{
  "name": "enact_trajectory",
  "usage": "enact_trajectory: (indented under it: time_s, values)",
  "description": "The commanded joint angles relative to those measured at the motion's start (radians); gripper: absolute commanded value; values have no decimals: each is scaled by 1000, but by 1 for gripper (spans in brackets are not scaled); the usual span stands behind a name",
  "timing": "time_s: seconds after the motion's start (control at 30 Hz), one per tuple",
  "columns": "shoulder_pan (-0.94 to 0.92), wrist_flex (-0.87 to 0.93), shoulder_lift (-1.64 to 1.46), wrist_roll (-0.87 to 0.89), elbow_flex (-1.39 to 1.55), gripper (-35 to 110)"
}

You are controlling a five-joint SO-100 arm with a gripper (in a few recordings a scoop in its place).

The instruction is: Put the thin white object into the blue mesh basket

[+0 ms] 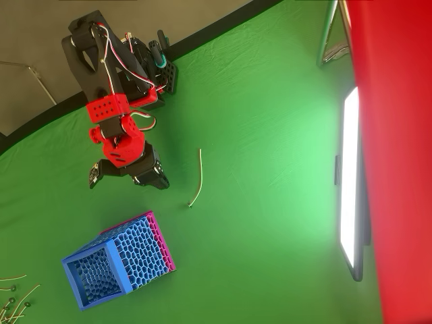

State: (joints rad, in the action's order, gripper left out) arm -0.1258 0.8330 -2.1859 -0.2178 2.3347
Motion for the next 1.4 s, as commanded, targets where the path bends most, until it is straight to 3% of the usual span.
enact_trajectory:
  time_s: [0.0, 0.53, 0.93, 1.37]
  values:
    - [5, 64, 95, -31, -144, 5]
    - [15, 316, 620, -161, -709, 5]
    - [64, 492, 887, -268, -976, 6]
    - [71, 535, 1072, -331, -1164, 8]
